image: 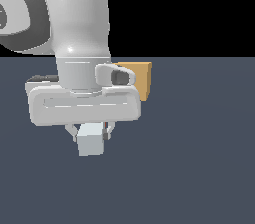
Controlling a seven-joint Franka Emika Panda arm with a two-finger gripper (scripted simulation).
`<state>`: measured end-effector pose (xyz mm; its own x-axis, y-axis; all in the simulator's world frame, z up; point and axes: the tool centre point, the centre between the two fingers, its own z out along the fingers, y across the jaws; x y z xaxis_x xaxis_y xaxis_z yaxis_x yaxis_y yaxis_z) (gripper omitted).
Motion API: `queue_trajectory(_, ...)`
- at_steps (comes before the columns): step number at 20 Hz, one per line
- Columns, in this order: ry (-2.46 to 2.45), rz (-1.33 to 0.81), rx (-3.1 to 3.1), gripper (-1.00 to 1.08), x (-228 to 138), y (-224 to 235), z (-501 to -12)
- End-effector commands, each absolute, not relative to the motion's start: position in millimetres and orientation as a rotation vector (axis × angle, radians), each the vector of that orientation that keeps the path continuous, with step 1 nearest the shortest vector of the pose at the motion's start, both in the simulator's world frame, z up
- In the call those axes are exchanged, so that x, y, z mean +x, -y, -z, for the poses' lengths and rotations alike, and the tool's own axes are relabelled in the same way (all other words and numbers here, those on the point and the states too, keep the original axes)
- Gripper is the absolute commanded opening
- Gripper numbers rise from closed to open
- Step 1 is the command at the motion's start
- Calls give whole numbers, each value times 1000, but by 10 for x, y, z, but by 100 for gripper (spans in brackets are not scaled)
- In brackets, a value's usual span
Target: Insert the peg into the horizontal hole in a box.
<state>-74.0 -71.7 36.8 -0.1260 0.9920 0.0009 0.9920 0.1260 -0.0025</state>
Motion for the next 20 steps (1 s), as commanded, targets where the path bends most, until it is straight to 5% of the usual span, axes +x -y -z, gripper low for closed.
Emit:
queue_trajectory(1, 2324, 1, -2114, -100, -740, 552, -429)
queue_trajectory(20, 2029, 1, -2398, -100, -594, -770, -818)
